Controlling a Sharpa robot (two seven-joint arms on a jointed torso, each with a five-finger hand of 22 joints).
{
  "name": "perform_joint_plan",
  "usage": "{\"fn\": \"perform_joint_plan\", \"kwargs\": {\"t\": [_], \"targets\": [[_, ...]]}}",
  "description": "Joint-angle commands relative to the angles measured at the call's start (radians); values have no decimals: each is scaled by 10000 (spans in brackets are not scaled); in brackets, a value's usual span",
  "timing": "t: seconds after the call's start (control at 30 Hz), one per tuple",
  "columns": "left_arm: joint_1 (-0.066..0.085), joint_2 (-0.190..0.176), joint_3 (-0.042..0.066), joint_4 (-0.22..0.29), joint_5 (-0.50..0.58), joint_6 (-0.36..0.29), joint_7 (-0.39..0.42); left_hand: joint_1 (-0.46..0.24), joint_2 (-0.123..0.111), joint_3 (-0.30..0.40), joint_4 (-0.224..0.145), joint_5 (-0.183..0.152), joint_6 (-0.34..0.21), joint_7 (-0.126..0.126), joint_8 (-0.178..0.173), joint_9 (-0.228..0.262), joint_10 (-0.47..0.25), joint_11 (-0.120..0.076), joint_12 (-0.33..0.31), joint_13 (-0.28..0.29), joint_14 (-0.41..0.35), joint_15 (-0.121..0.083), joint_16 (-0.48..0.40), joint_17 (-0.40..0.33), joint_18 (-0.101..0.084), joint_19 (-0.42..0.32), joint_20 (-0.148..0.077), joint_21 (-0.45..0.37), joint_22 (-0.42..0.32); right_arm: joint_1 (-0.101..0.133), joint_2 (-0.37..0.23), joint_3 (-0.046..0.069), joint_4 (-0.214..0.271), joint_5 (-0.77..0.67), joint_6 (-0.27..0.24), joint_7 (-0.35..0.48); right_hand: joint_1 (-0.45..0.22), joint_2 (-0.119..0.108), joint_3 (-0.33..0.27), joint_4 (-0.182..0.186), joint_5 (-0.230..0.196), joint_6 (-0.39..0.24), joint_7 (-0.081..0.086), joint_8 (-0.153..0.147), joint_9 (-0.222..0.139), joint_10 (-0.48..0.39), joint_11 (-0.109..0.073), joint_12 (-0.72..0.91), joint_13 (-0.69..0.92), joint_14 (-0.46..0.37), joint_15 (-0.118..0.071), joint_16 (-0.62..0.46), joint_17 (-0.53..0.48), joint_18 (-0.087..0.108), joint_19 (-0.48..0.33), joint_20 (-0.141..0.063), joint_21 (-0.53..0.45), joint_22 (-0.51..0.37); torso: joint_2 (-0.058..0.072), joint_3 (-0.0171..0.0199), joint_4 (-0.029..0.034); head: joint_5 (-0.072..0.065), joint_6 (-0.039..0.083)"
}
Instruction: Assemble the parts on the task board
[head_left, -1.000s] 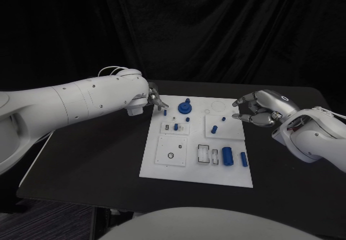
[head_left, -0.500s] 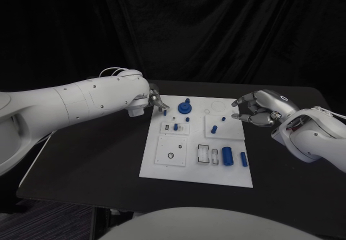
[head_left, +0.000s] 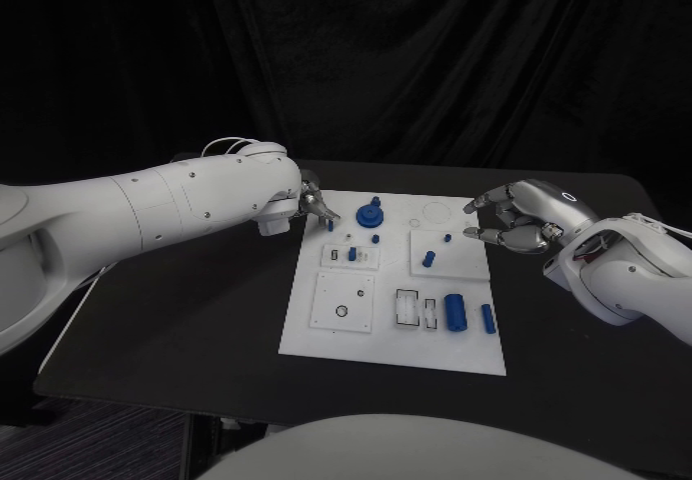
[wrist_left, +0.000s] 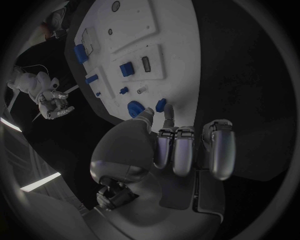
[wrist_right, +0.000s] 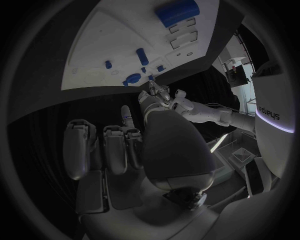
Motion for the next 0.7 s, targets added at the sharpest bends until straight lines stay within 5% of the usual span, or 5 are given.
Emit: {"fn": "perform_joint_plan", "kwargs": {"t": [0.03,0.7], "targets": [[-28,25,8,-29,58,109,159,35,130,13,-76,80,21,93,-62,-36,1051,57,36,2634,1076,76,27,2635,30,236,88,-48,1770,-21,6,6,0,-17,13,-38,2,105,32,23,62,43,-4,-55,-15,1025,63,27,2631,792,68,-29,1556,127,458,45,-22,2129,6,-3,-2,1,2],[-47,23,9,12,58,163,290,550,166,674,-774,1339,304,8,-409,-311,1051,-12,36,2634,1076,27,27,2635,34,233,56,-83,1806,-22,18,6,-1,-17,96,-116,34,119,46,0,126,54,-1,-68,-32,1025,65,27,2631,790,69,-35,1546,128,458,47,-27,2128,6,-3,8,29,2]]}}
